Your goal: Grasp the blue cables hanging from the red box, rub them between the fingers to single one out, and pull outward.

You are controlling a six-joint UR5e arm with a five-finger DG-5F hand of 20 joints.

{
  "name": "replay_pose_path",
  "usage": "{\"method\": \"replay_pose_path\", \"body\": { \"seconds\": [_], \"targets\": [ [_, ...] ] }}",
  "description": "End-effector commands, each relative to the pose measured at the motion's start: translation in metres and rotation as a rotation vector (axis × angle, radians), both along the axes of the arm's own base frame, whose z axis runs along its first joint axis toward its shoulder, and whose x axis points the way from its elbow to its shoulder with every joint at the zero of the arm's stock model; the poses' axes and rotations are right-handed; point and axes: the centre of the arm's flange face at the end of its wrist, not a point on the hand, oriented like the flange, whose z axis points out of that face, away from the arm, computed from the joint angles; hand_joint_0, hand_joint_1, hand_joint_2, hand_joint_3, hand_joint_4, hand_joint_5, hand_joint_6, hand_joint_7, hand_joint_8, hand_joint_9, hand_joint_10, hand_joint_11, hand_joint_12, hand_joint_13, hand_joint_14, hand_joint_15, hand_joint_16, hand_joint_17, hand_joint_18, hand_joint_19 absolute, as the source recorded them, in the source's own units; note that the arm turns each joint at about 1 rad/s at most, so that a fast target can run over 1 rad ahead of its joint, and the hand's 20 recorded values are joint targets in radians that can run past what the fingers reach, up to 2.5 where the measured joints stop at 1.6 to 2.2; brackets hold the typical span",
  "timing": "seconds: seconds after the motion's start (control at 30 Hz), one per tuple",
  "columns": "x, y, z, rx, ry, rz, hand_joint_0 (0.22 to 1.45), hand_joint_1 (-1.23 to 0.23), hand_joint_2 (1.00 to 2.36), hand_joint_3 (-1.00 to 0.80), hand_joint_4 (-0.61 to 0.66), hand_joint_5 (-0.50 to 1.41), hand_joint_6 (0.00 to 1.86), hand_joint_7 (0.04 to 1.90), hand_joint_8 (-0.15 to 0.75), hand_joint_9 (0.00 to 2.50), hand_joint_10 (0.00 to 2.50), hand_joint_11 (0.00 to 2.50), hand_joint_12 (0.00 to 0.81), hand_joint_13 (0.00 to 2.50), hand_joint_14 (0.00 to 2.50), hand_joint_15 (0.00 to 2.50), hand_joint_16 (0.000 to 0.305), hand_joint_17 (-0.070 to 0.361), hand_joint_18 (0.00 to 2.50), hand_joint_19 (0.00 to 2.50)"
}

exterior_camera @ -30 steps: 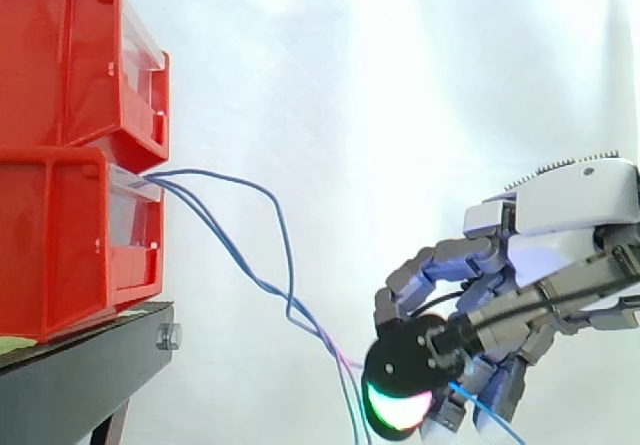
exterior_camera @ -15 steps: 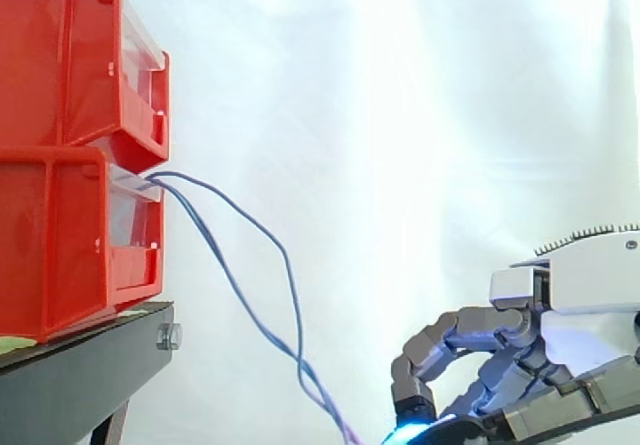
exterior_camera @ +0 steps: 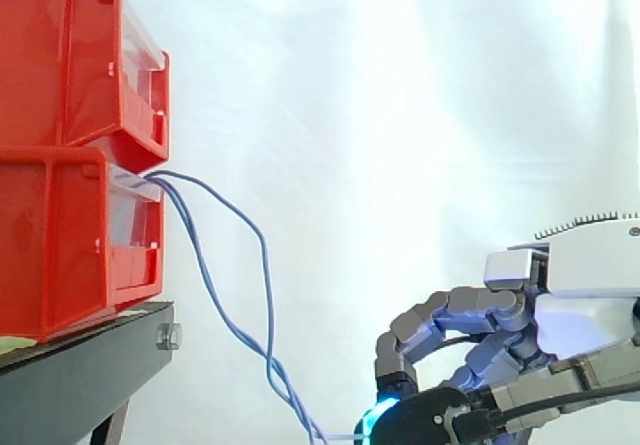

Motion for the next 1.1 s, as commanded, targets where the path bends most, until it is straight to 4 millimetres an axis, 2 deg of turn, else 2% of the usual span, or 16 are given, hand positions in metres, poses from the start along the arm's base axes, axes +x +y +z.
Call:
{"method": "replay_pose_path", "body": {
  "seconds": [0.0,1.07],
  "targets": [
    [-0.0001,0.0012,0.0000,-0.002,0.002,0.002,0.61,-0.87,1.00,0.05,-0.07,-0.06,0.88,1.23,0.264,0.76,0.01,0.21,0.375,0.73,0.01,0.39,0.053,0.120,0.82,0.44],
    [-0.0005,0.0011,0.0005,-0.002,0.002,0.002,0.61,-0.87,1.00,0.04,-0.07,-0.06,0.88,1.23,0.260,0.77,0.01,0.24,0.372,0.77,0.02,0.43,0.053,0.118,0.80,0.43]
  ]
}}
